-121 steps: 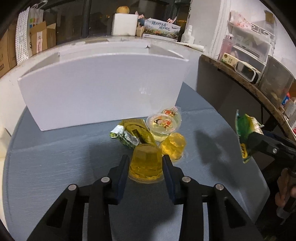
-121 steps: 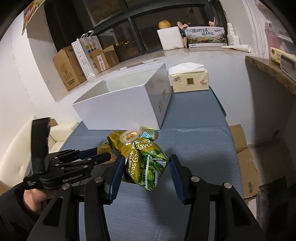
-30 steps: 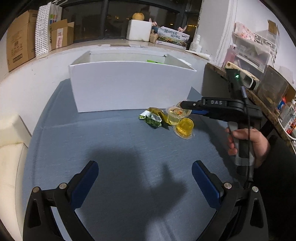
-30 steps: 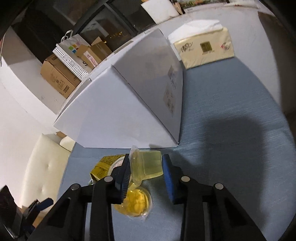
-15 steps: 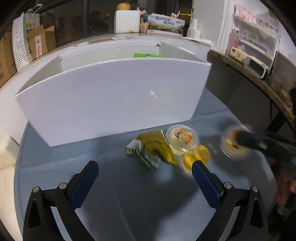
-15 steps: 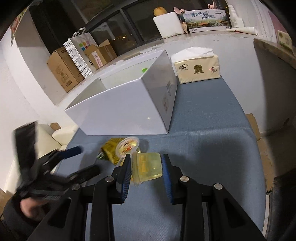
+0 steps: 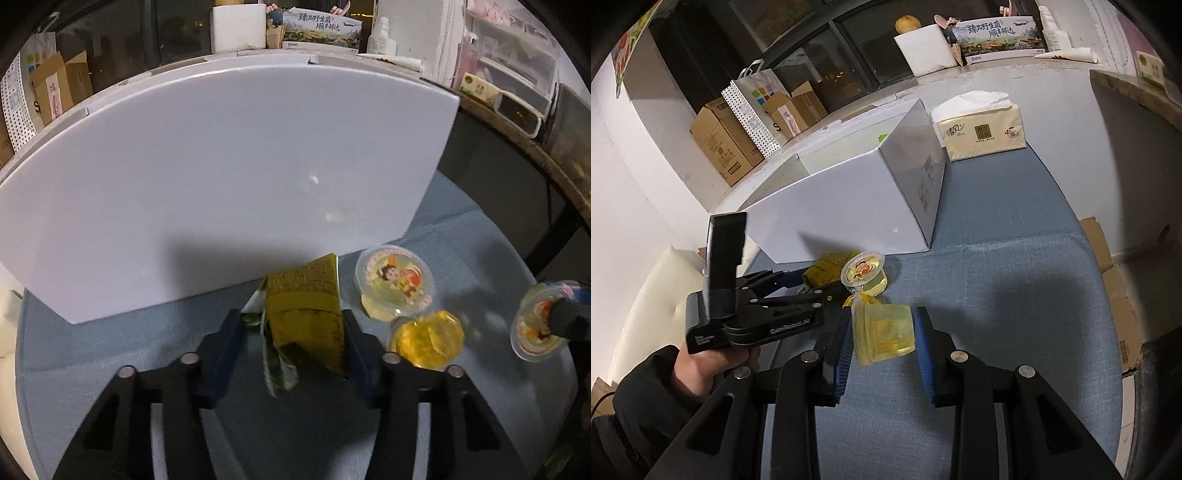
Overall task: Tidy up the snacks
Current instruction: 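Grasp the yellow snack packet with the left tool, then drop the yellow packet into the box with the left tool while the right drops its cup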
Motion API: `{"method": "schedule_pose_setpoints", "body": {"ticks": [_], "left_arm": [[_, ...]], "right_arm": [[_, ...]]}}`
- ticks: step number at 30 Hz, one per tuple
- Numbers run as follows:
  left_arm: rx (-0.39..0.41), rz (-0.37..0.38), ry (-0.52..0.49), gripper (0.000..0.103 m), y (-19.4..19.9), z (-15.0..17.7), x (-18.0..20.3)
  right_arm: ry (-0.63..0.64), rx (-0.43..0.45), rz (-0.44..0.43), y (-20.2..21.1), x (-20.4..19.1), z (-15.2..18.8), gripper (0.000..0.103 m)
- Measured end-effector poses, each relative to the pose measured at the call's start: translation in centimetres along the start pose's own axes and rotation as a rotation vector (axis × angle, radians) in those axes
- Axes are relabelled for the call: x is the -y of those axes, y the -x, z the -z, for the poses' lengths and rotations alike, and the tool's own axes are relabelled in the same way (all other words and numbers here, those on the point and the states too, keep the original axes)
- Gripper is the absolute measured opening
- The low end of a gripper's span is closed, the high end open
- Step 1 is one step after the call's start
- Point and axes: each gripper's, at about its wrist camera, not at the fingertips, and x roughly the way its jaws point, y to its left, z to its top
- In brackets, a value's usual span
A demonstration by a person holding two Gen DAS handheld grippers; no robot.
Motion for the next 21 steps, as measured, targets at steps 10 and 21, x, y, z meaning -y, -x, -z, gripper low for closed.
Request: {"method": "schedule_pose_setpoints", "body": {"ticks": [10,21], "left_arm": [[0.165,0.033,0.062,0.048,8.8,3.0,-1.2],[0.345,-0.020,0.091,0.048,15.9,-3.5,-5.3]], "right_arm": [[0.014,0.043,-0.028,1.4,-2.1,-0.5,0.034],[0.097,0.170,-0.068,2.3,-7.0,-8.7,0.034]]}}
